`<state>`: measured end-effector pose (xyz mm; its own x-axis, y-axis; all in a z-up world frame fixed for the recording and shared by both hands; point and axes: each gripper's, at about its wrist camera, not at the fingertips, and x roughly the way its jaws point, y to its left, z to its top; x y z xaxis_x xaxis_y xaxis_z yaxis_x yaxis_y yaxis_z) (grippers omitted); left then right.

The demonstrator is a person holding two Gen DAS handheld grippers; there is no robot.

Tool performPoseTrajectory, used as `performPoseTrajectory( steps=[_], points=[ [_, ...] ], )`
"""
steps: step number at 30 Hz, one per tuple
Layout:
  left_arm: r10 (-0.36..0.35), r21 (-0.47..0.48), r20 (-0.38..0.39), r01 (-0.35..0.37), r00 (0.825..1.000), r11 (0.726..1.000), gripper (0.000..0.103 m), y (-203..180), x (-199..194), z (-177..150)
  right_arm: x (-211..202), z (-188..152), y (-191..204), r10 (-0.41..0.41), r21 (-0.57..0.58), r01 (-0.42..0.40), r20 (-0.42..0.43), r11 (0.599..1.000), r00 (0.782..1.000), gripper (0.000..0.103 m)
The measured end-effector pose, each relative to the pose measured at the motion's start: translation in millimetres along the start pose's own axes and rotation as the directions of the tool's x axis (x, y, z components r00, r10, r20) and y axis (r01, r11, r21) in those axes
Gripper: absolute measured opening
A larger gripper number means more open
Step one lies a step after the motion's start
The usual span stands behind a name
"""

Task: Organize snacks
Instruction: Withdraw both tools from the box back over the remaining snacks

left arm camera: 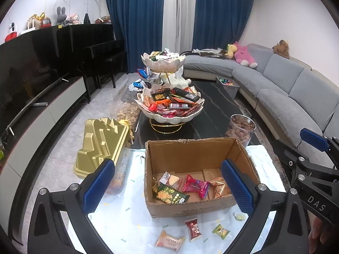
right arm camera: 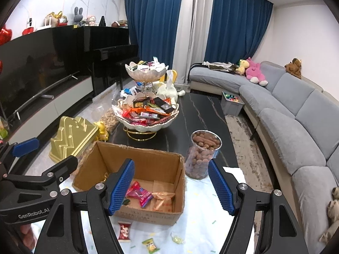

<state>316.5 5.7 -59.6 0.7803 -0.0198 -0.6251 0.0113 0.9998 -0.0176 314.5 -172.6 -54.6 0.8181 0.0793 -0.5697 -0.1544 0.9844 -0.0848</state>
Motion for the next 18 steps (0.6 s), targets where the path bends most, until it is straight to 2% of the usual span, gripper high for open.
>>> performPoseTrajectory(
  steps=[18],
  points=[
    [-0.006,0.037,0.031,0.005,1.0,0.999,0.102,-2.7,-40.7,-31.8,-40.5,-31.7,7.6,0.013,-0.005,-0.013,0.041,1.0,0.999,0.072]
  ],
)
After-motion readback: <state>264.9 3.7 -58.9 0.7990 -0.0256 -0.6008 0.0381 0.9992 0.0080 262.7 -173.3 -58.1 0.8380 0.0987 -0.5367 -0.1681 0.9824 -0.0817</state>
